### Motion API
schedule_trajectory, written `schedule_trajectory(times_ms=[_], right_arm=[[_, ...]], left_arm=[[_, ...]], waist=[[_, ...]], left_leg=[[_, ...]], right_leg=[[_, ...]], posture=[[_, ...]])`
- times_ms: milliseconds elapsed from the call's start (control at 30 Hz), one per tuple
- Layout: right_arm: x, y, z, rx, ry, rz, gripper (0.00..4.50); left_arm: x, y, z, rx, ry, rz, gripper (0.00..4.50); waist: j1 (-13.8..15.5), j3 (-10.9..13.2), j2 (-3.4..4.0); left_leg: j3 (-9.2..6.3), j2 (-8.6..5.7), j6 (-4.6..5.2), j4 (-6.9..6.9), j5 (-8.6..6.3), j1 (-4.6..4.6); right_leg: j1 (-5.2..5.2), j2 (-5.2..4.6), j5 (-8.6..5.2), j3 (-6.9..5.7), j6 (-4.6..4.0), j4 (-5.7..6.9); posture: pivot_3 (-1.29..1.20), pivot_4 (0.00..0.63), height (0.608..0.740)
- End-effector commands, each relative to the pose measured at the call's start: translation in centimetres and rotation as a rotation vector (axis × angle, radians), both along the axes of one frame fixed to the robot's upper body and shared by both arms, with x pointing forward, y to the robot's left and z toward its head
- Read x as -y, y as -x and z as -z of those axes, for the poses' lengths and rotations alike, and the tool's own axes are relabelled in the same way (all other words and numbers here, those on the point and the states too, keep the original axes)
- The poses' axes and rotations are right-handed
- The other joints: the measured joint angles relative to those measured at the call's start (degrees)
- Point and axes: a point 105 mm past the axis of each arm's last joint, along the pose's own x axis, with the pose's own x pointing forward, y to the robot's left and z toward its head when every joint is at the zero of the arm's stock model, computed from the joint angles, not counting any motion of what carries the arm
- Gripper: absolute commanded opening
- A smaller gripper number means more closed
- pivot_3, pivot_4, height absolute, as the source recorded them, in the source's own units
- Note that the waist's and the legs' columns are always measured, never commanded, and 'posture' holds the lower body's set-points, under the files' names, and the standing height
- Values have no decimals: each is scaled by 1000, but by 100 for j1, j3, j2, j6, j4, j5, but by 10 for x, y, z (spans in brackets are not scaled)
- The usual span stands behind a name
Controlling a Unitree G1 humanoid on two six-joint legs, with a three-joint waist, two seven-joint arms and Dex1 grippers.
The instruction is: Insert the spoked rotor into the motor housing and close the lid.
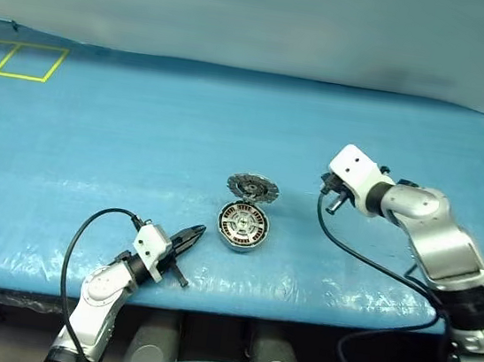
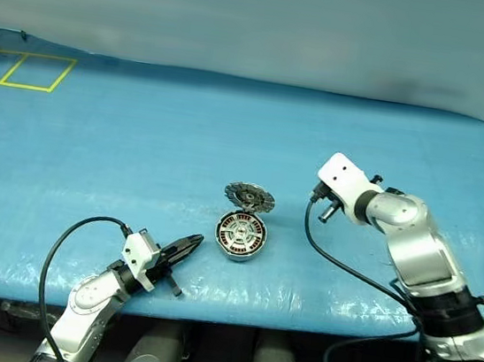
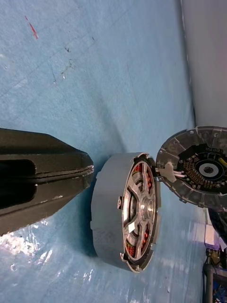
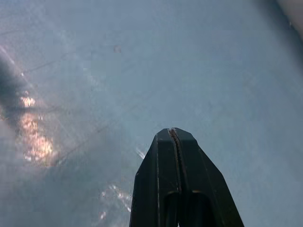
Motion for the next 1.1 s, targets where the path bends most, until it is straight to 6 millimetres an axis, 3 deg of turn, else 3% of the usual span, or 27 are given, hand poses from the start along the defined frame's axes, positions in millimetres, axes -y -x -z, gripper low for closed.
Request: schedule_trajectory(times_ms=[33,200,367,433,500,700,833,967,1100], right_arm=[[-30,-10,-15,79,-85,-149,19],[-62,-9,-15,57,-183,-319,19],[-80,11,-10,-42,-225,-476,19],[-85,24,-9,-87,-251,-529,19],[-90,36,-8,-131,-286,-570,19],[-97,58,2,-212,-332,-614,19],[-99,63,14,-241,-344,-596,19],[-101,64,20,-231,-343,-580,19],[-102,60,11,-190,-350,-575,19]], left_arm=[[11,4,7,-44,8,39,0],[20,6,8,-46,-13,84,0],[26,12,9,-67,-12,144,0],[63,35,16,-96,28,194,0],[86,49,19,-111,39,215,0],[109,57,24,-112,26,221,0],[83,53,21,-105,18,218,0],[77,54,20,-124,28,236,0],[72,53,20,-118,21,218,0]], waist=[[-3,-1,1],[17,-5,9],[8,-9,16],[3,-18,31],[16,-33,56],[20,-36,61],[-22,-41,67],[-68,-42,70],[-69,-42,70]], left_leg=[[0,0,0,-3,0,1],[-3,-2,1,-8,0,9],[-4,-4,2,-7,0,12],[-4,-2,1,-10,0,13],[0,-6,11,-13,-6,15],[6,-4,26,-8,-17,14],[5,1,25,1,-18,17],[14,3,24,-4,-19,14],[13,3,24,-10,-19,15]], right_leg=[[1,0,1,0,1,-1],[11,1,1,0,2,-5],[15,1,3,2,2,-9],[15,1,3,2,2,-8],[23,-3,3,7,2,-23],[22,-1,3,9,9,-31],[20,4,3,8,9,-27],[13,3,3,14,8,-27],[11,4,3,13,8,-27]], posture=[[0,150,740],[0,150,740],[0,150,740],[0,150,740],[0,150,740],[0,150,740],[0,150,740],[0,150,740],[0,150,740]])
